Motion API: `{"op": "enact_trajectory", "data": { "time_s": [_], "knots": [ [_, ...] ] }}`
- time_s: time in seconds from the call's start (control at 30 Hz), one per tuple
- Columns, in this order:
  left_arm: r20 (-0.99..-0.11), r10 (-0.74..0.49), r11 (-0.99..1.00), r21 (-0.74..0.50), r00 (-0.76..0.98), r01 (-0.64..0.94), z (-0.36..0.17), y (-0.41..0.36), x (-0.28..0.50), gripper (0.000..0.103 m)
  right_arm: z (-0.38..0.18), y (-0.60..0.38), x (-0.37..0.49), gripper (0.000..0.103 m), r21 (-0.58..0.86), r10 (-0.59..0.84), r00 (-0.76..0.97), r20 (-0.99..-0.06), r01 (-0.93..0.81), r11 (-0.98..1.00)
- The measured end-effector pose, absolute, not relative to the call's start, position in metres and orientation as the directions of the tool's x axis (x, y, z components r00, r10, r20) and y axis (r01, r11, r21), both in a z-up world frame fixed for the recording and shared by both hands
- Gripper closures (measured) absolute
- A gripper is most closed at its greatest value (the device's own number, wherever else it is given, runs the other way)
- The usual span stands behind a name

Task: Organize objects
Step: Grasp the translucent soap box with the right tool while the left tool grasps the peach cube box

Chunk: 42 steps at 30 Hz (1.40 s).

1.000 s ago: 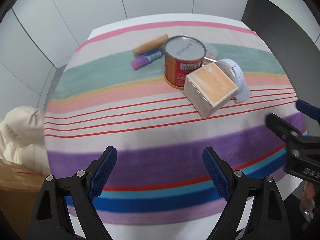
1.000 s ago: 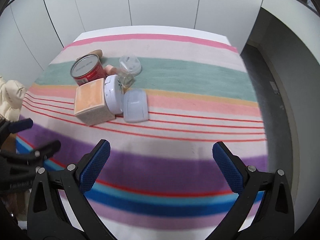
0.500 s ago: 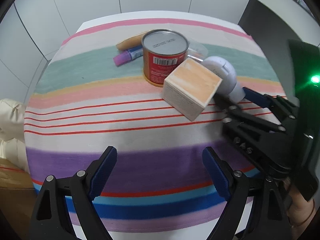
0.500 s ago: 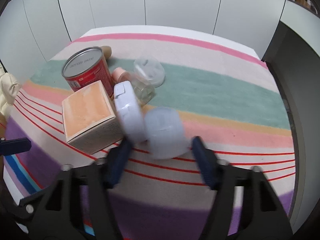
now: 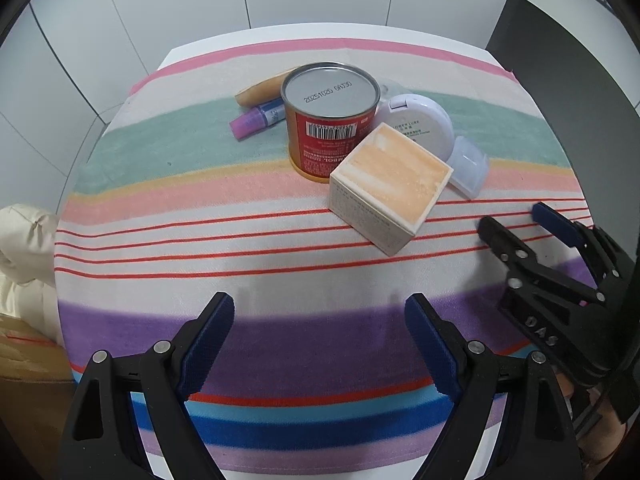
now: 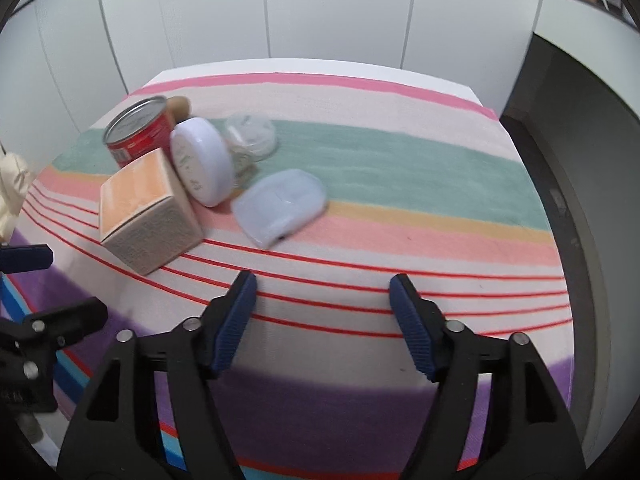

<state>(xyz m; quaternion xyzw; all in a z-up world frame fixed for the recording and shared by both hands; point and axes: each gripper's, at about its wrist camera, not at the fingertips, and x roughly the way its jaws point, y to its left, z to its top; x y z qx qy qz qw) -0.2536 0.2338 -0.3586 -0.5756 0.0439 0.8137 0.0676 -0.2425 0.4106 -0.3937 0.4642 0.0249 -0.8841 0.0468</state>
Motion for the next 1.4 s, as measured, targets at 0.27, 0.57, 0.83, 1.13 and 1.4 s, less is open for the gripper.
{"op": "enact_trajectory", "data": {
  "time_s": [0.27, 0.57, 0.83, 1.13, 1.4],
  "knots": [
    [-0.938, 0.115, -0.987, -0.071, -0.326, -0.143, -0.36, 0.244, -0.264, 0.015, -0.384, 0.438, -0.246, 0.029, 0.083, -0.079, -0.598, -0.798, 0.02, -0.996],
    [-0.912, 0.13, -0.987, -0.08, -0.389, -0.14, -0.359, 0.257, -0.294, 0.015, -0.389, 0.44, -0.263, 0.02, 0.125, -0.169, -0.569, -0.805, 0.116, -0.985],
    [-0.899, 0.167, -0.98, -0.108, -0.404, -0.165, -0.361, 0.253, -0.305, 0.015, -0.398, 0.401, -0.3, 0.009, -0.043, -0.23, -0.504, -0.833, 0.472, -0.88],
    [-0.897, 0.163, -0.973, -0.077, -0.412, -0.218, -0.363, 0.266, -0.308, 0.046, -0.399, 0.397, -0.296, 0.042, 0.011, -0.27, -0.522, -0.809, 0.446, -0.895],
    [-0.895, 0.148, -0.976, -0.064, -0.42, -0.207, -0.354, 0.274, -0.3, 0.046, -0.396, 0.417, -0.287, 0.042, 0.123, -0.261, -0.477, -0.839, 0.301, -0.946]
  ]
}}
